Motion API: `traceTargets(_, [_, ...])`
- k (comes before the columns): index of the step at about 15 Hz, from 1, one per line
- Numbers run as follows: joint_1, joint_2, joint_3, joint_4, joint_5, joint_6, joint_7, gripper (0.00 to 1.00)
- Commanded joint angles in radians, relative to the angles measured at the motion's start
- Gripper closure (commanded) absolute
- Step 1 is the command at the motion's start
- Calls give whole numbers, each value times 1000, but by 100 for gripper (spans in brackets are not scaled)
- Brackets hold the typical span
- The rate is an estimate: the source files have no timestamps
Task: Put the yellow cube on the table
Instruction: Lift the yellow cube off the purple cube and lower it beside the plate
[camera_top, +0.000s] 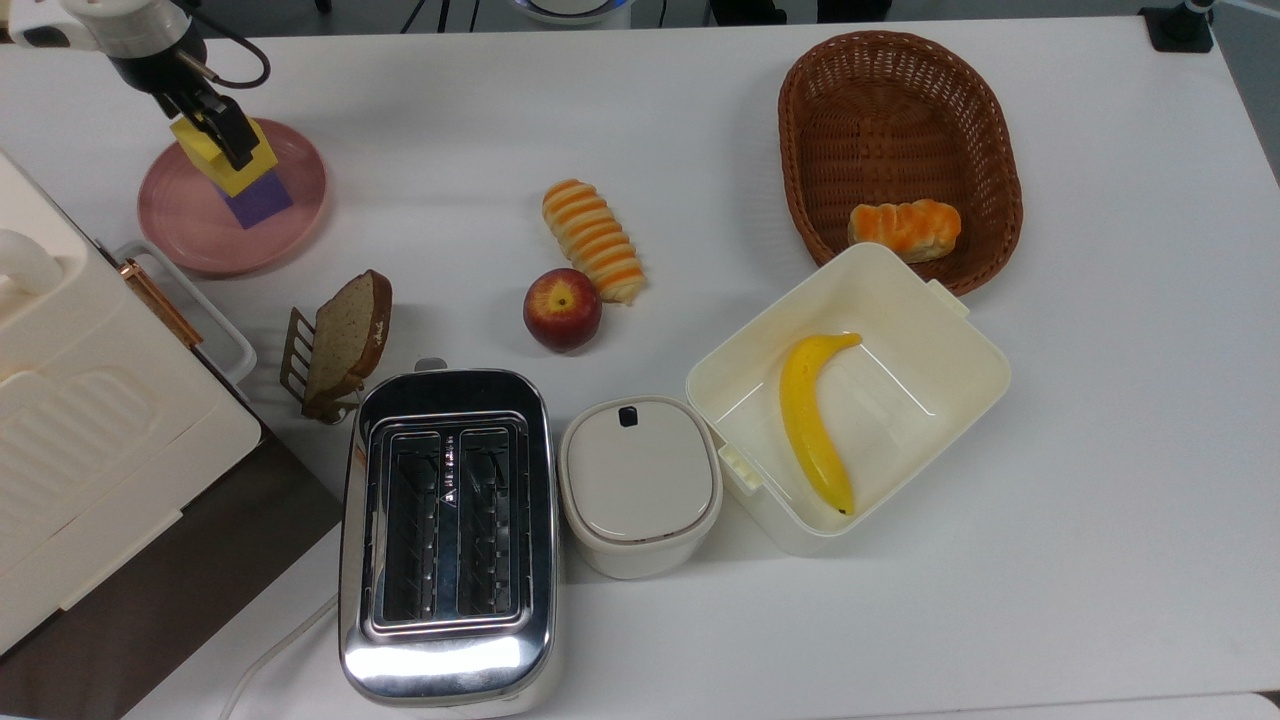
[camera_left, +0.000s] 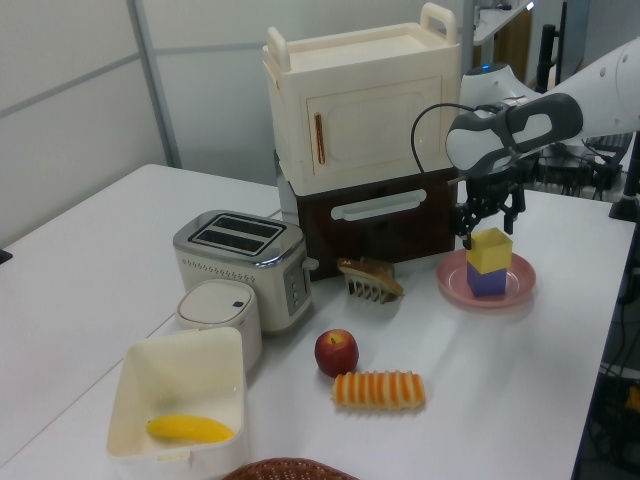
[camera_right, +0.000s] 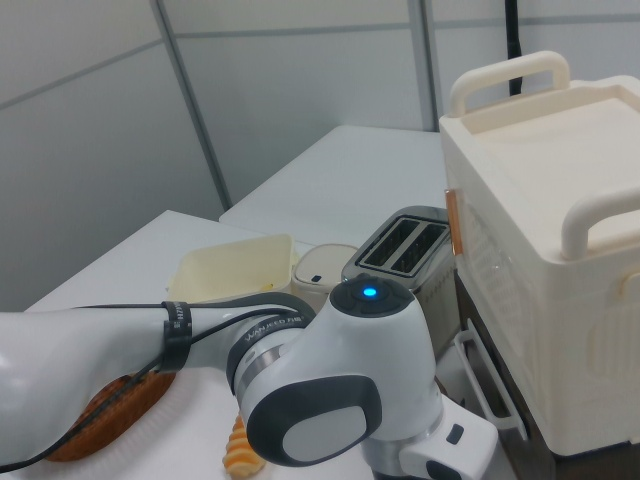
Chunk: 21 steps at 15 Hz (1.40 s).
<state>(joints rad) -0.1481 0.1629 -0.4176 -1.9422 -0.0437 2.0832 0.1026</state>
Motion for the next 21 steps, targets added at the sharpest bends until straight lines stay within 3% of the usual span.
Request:
traceTargets(1, [-2, -11, 0, -30, -5, 31, -29, 0])
traceTargets(3, [-2, -11, 0, -32, -5, 31, -29, 0])
traceTargets(4, [-4, -11, 0, -32, -5, 31, -29, 15])
traceTargets(5, [-4, -11, 0, -32, -5, 32, -29, 39])
traceTargets(7, [-4, -13, 0, -34, -1, 55, -27, 99])
traceTargets(17, [10, -31, 16, -27, 2, 45, -14, 100])
traceTargets(21, [117, -109, 37, -18, 2, -40, -9, 100])
